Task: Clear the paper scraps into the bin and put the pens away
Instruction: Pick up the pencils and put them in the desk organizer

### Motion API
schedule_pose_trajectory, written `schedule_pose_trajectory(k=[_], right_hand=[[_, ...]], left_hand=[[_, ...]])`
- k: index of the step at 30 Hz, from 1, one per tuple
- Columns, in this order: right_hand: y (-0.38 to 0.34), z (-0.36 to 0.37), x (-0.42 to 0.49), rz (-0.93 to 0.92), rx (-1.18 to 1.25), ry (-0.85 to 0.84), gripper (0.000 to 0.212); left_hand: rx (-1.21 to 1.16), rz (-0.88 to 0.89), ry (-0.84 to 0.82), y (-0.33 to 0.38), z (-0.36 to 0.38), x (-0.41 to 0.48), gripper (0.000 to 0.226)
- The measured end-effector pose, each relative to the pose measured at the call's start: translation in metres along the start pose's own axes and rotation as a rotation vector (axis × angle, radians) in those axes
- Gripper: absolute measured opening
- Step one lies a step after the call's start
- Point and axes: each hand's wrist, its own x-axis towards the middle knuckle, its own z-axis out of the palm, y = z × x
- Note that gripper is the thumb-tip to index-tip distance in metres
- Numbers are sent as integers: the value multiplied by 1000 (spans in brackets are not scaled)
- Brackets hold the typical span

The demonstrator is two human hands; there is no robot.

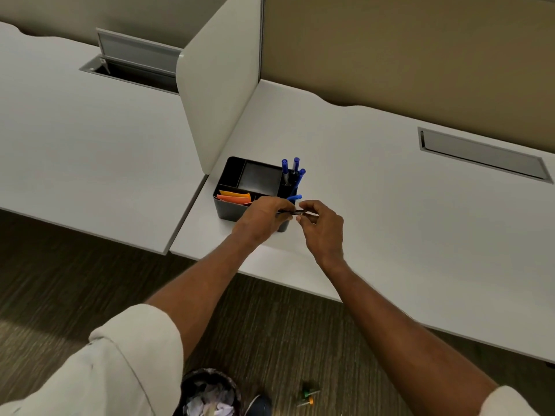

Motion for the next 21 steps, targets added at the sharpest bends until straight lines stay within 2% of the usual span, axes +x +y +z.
schedule_pose_trajectory(k=[5,9,12,16,21], right_hand=[[3,0,1,-47,-92,-8,25],[6,-3,-1,-31,-59,-75,39],[14,-14,-11,-3,-36,-39,48],[32,-39,-35,-1,-56,-16,44],[59,-73,-76,-12,-254,-124,51]], left_hand=[[37,-4,7,6,1,-3,29],[-4,-15,-13,6,2,-11,35],[-86,49,112,1,9,-30,41],[-77,110,266,-9,29,-49,47],[74,205,310,6,64,-83,57]])
